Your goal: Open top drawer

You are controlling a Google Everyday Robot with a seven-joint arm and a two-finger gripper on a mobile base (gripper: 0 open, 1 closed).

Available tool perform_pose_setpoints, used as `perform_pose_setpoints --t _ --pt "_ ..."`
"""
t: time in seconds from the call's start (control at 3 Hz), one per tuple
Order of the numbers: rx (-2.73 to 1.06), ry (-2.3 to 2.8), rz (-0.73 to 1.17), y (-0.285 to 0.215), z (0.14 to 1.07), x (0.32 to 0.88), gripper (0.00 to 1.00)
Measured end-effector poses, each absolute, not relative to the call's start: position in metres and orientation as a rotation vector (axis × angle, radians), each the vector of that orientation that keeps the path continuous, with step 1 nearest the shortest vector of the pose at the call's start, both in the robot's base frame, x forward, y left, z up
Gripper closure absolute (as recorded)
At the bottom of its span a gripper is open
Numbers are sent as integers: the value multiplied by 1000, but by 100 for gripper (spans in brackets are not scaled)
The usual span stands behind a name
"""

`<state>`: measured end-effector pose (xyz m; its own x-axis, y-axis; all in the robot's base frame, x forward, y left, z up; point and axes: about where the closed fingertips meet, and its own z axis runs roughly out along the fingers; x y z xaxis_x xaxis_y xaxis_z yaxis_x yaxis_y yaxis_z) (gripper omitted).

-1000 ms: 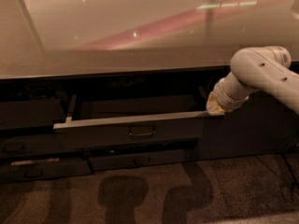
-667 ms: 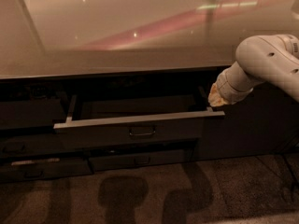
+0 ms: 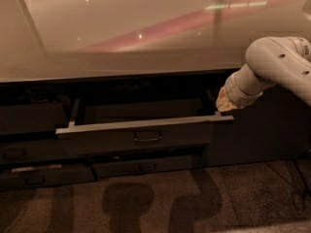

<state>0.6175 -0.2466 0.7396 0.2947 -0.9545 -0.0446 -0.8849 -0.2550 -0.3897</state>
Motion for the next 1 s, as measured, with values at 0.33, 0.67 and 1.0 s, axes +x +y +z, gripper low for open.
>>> perform_pose_setpoints --t 0.33,0.67,1.0 --pt "-2208 1613 -107 -249 724 616 100" --pt "-2195 1514 -85 -243 741 628 100" --pt "-2196 1514 -84 -243 741 628 100"
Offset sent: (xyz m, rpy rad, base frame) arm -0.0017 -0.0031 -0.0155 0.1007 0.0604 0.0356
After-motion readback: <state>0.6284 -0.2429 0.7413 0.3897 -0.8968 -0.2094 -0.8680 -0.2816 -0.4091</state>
